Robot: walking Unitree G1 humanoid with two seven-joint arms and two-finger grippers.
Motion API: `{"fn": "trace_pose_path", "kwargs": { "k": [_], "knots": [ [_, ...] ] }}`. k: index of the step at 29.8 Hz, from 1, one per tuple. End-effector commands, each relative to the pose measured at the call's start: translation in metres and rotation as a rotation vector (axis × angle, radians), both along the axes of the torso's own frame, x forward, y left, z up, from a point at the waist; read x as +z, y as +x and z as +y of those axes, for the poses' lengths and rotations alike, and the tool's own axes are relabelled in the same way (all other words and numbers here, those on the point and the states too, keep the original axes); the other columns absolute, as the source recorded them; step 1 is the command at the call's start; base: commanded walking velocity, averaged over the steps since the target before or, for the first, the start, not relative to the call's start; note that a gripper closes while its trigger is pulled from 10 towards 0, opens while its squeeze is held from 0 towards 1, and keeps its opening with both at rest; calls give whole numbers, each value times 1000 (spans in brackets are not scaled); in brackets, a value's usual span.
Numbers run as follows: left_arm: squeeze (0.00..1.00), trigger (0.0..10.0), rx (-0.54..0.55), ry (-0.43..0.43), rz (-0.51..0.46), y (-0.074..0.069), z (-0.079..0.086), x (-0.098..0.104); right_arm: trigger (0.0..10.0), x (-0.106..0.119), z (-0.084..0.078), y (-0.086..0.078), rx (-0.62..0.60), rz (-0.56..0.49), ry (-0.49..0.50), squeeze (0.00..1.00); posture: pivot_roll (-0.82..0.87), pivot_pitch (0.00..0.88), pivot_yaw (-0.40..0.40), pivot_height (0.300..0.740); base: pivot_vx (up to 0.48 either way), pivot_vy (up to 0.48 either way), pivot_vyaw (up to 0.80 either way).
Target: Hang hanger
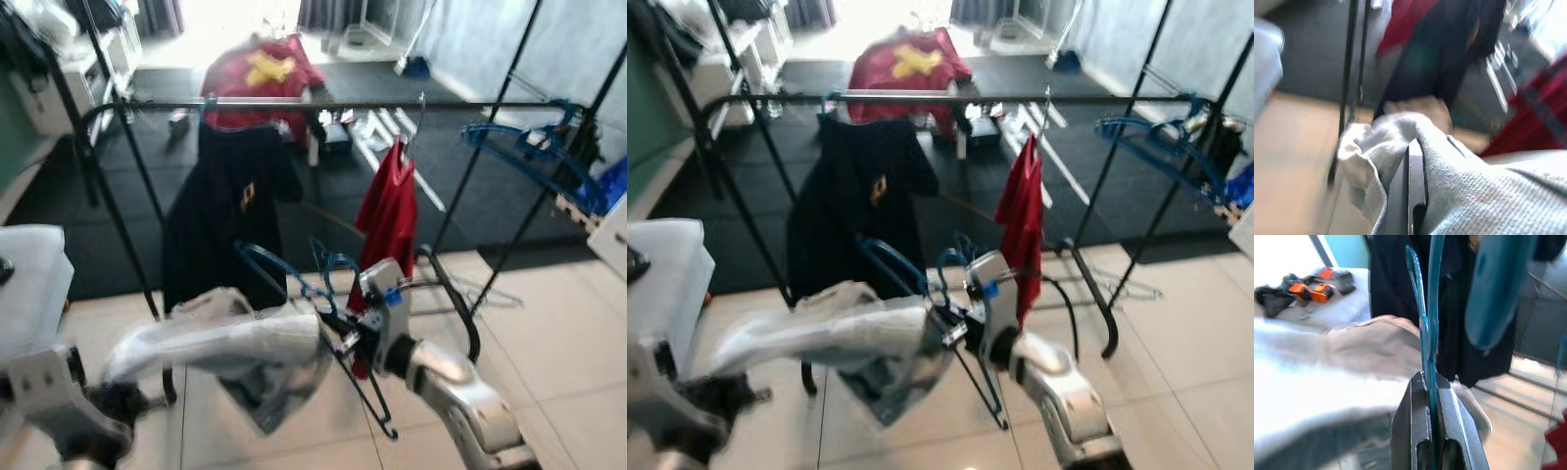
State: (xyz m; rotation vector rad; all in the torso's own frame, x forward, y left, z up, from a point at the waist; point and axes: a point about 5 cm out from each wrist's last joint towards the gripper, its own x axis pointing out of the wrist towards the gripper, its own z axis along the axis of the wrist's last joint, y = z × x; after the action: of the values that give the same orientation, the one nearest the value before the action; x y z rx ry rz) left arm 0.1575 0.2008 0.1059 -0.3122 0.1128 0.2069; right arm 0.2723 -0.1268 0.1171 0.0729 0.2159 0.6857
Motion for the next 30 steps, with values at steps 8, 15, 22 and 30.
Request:
{"fn": "trace_pose_path", "kwargs": {
  "k": [8, 15, 22, 30],
  "knots": [
    [0, 10000, -79, -297, -145, 16, -30, 5, 10000, 4, 4, 8, -60, 18, 127, 0, 75, 57, -104, 740, 0, 0, 794],
    [0, 10000, -152, -437, -175, 9, -32, 2, 10000, 2, 9, -1, -48, 37, 168, 0, 70, 34, -96, 740, 0, 0, 781],
    [0, 10000, -168, -432, -181, 12, -38, 3, 10000, -11, 2, -8, -63, 77, 142, 0, 53, 50, -95, 740, 0, 0, 781],
    [0, 10000, -251, -439, -186, 15, -49, 12, 10000, -11, 3, -19, -52, 94, 157, 0, 39, 76, -74, 740, 0, 0, 781]
  ]
}}
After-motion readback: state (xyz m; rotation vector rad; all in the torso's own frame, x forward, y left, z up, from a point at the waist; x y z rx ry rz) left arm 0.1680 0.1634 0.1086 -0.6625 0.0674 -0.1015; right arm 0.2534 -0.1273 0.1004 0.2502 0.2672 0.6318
